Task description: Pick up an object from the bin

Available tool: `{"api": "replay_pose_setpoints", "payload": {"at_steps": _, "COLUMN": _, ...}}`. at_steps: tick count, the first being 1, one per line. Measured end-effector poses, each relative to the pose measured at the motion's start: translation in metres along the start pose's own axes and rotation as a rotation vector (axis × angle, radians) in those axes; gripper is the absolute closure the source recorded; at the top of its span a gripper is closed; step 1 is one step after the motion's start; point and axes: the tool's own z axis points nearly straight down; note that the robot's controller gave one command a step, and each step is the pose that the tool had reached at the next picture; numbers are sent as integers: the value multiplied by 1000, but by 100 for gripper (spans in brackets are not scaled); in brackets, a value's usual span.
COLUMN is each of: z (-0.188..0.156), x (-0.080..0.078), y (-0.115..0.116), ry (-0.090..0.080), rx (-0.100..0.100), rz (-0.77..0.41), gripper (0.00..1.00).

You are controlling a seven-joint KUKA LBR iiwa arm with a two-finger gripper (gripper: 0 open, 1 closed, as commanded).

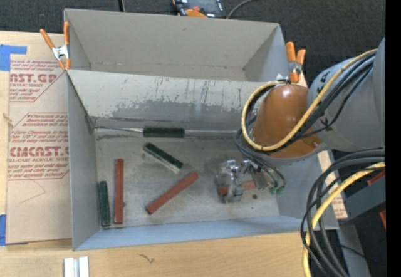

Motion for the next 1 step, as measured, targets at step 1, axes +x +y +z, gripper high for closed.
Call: {"api": "replay_pose_setpoints", "payload": {"at_steps": 1, "z": -134, "x": -16, "y": -13, "ry": -10, "rx": 4, "rz": -4, "gripper": 100}}
